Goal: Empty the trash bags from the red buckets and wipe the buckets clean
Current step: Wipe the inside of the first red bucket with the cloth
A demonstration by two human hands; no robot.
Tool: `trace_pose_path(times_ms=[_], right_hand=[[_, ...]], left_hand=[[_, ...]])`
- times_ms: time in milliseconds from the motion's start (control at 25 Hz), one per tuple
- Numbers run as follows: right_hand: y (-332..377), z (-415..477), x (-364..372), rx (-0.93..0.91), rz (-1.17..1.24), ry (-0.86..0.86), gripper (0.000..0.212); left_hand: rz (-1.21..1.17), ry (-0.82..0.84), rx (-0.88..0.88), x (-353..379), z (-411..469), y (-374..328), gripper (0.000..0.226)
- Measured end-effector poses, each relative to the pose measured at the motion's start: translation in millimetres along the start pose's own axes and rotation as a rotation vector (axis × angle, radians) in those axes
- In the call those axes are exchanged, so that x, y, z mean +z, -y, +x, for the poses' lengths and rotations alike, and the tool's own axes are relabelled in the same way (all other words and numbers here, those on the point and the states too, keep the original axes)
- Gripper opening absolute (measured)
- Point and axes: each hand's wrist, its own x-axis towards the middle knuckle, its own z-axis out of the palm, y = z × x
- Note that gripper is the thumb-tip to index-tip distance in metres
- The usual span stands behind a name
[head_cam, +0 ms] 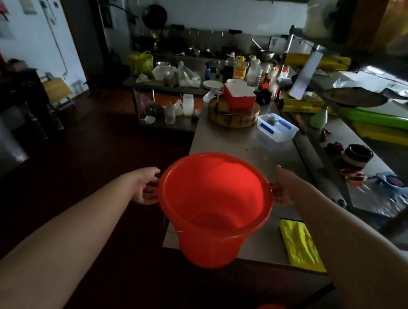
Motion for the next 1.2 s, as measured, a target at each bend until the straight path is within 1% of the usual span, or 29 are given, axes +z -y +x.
trace_pose_path(times_ms=[80, 160, 280, 440, 480, 520, 560, 600, 640, 680, 720, 800, 840, 920, 1000, 1080, 1120, 1200], right_hand=[[11.1, 26.2, 0.8, -0.04, 0.005, -0.006, 0.067], [18.2, 45.9, 2.4, -0.067, 0.021, -0.006, 0.062], [22.0, 67.0, 7.0, -0.058, 0.033, 0.039, 0.056], [22.0, 85.7, 10.4, -0.072, 0.008, -0.027, 0.047], [20.9, 87.9, 11.5, -0.096, -0.029, -0.059, 0.042], [21.1, 88.4, 11.7, -0.136, -0.095, -0.095, 0.04], [21.8, 85.0, 11.0, -0.184, -0.175, -0.133, 0.04], [20.8, 83.0, 10.9, -0.238, -0.257, -0.174, 0.042], [18.2, 81.1, 12.3, -0.264, -0.29, -0.203, 0.047], [16.0, 79.4, 13.5, -0.281, -0.307, -0.216, 0.053], [14.9, 73.1, 14.6, -0.296, -0.332, -0.227, 0.057], [12.7, 59.5, 19.0, -0.317, -0.384, -0.225, 0.06], [10.4, 53.6, 22.9, -0.326, -0.407, -0.22, 0.061], [3.4, 33.6, 31.8, -0.343, -0.463, -0.222, 0.062], [-5.9, 10.9, 43.7, -0.367, -0.594, -0.242, 0.064], [-19.8, -5.1, 54.0, -0.361, -0.682, -0.253, 0.063], [-26.7, -12.5, 57.9, -0.356, -0.705, -0.253, 0.061], [-37.7, -26.3, 63.3, -0.359, -0.773, -0.272, 0.058]], left_hand=[[0.055, -0.009, 0.001, 12.8, 18.9, -7.1, 0.033], [0.098, -0.008, -0.019, 20.2, 36.9, -8.9, 0.032], [0.161, 0.042, -0.042, 27.5, 54.7, -11.0, 0.031], [0.287, 0.113, -0.012, 27.8, 69.0, -20.4, 0.022], [0.408, 0.072, 0.039, 26.4, 74.5, -23.3, 0.024], [0.616, -0.027, 0.151, 24.2, 82.8, -26.9, 0.028], [0.849, -0.138, 0.319, 23.0, 89.7, -32.8, 0.035], [1.038, -0.185, 0.508, 23.1, 92.8, -39.0, 0.042], [1.196, -0.148, 0.671, 21.7, 92.2, -44.4, 0.048], [1.364, -0.067, 0.804, 19.5, 91.0, -47.8, 0.055], [1.554, 0.018, 0.901, 18.2, 89.7, -49.4, 0.06], [1.883, 0.112, 0.999, 15.2, 91.6, -50.6, 0.065], [1.979, 0.138, 1.008, 13.4, 95.4, -48.0, 0.063], [2.059, 0.182, 1.031, 12.5, 104.1, -42.0, 0.056], [2.052, 0.245, 1.061, 11.6, 109.4, -39.9, 0.041], [2.023, 0.287, 1.152, 10.1, 111.5, -37.3, 0.029], [2.022, 0.281, 1.202, 9.9, 112.7, -35.4, 0.027], [2.032, 0.24, 1.287, 13.9, 108.8, -29.2, 0.03]])
